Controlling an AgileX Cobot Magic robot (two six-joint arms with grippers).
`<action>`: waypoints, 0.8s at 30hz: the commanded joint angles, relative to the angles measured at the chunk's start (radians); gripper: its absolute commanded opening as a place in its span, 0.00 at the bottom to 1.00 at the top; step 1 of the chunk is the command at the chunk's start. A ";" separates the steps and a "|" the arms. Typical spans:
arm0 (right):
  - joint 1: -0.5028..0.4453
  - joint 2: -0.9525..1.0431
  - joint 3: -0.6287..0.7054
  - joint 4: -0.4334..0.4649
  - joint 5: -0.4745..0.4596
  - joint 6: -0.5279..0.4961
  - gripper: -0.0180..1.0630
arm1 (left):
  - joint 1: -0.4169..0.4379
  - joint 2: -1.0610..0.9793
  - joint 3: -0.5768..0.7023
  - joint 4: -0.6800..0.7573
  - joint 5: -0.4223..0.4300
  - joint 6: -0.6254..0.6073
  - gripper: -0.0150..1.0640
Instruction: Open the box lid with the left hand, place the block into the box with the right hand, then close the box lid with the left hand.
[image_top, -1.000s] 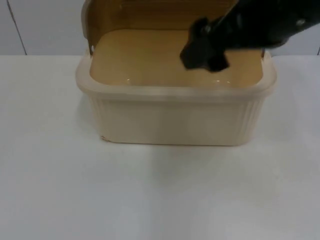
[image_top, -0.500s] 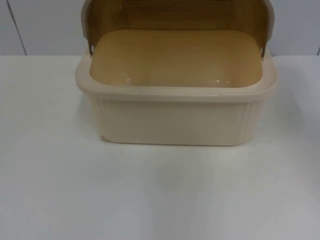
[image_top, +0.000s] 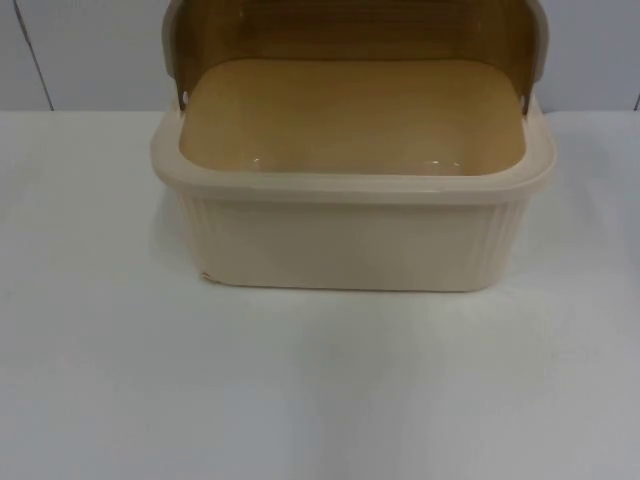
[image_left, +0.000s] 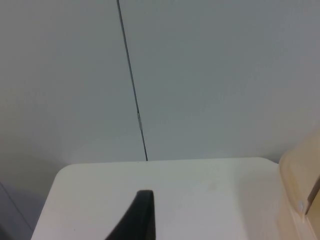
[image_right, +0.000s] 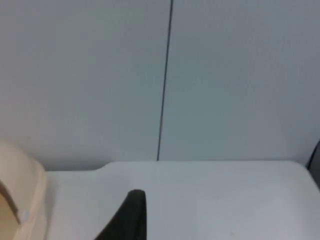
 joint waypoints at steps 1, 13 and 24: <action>-0.009 -0.004 0.001 0.026 -0.001 -0.022 0.98 | -0.003 -0.006 -0.007 0.001 -0.007 -0.001 0.99; -0.009 -0.004 0.001 -0.037 -0.022 0.076 0.98 | -0.003 -0.006 -0.007 -0.002 -0.007 -0.001 0.99; -0.009 -0.004 0.001 -0.070 -0.058 0.070 0.99 | -0.003 0.005 -0.008 -0.035 -0.007 0.015 0.99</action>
